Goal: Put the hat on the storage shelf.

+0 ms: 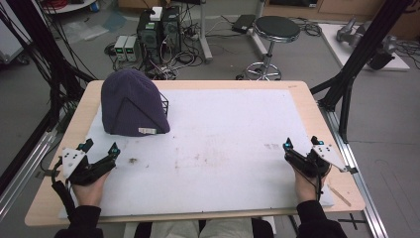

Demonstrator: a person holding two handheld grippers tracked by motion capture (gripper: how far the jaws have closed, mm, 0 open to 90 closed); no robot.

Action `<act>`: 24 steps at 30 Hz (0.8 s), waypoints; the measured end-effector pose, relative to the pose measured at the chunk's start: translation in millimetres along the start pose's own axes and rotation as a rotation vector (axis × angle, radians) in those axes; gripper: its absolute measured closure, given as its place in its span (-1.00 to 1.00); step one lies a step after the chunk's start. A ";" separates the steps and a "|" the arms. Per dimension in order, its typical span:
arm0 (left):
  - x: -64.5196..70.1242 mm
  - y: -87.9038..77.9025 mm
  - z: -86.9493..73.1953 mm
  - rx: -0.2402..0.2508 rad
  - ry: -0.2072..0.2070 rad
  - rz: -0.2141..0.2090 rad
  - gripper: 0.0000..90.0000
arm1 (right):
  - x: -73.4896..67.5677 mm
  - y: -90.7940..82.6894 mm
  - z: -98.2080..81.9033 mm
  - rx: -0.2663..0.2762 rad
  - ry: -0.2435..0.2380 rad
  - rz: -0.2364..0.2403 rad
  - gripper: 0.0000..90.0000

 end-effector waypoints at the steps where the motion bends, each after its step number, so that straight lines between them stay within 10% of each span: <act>1: -0.5 0.0 0.3 0.002 0.007 0.004 -0.61 | -1.1 -0.9 -0.2 0.005 -0.004 -0.004 -0.76; 13: -9.5 -3.8 -5.0 -0.007 -0.028 0.018 -0.61 | 1.0 -2.8 -3.5 0.024 -0.024 0.011 -0.76; 24: -2.7 2.5 -8.9 -0.089 -0.014 -0.053 -0.64 | -5.0 2.7 -9.0 -0.050 -0.066 0.083 -0.76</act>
Point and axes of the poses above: each handheld gripper's, and its own axes: y roughly forward along the jaws, z roughly out of its top, x roughly to its right, the point moved 3 cm from there along y, roughly forward along the jaws, and after that the axes turned 7 degrees about -z, right-handed, at the moved point
